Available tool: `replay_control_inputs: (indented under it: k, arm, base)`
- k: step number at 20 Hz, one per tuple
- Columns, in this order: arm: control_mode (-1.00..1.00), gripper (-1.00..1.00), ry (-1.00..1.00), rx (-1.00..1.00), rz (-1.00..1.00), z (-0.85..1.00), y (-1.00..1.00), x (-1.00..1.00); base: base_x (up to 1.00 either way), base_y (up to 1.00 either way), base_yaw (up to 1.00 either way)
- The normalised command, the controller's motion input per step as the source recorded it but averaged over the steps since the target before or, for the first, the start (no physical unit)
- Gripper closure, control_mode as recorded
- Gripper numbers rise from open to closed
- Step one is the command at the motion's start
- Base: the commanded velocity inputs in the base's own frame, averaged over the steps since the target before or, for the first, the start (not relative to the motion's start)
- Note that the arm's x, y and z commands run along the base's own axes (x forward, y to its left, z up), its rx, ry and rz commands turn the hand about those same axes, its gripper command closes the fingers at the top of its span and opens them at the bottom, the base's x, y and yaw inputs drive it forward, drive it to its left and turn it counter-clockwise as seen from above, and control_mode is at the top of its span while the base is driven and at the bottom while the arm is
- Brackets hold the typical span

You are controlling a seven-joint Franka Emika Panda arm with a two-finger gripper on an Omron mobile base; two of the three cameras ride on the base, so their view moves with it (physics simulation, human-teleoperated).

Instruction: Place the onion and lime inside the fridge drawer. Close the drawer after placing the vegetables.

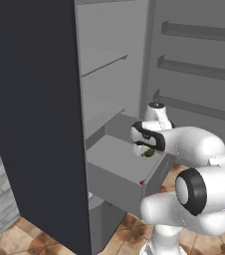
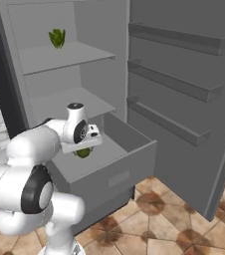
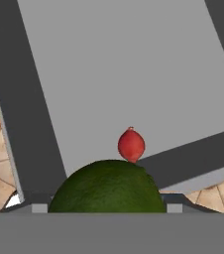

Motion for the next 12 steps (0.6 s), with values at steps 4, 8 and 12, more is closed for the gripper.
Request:
replay_control_inputs:
  k: [4, 8, 12]
  arm:
    - [-1.00, 1.00, 0.00, 0.08, 0.00, -0.71, -0.09, 0.24]
    - [-1.00, 1.00, 0.03, 0.04, 0.00, -0.56, 0.00, 0.28]
    - [-1.00, 1.00, 0.06, 0.00, 0.00, -0.52, 0.00, 0.29]
  base:
    - [0.00, 0.00, 0.00]
    - [0.00, 0.00, 0.00]
    - [0.00, 0.00, 0.00]
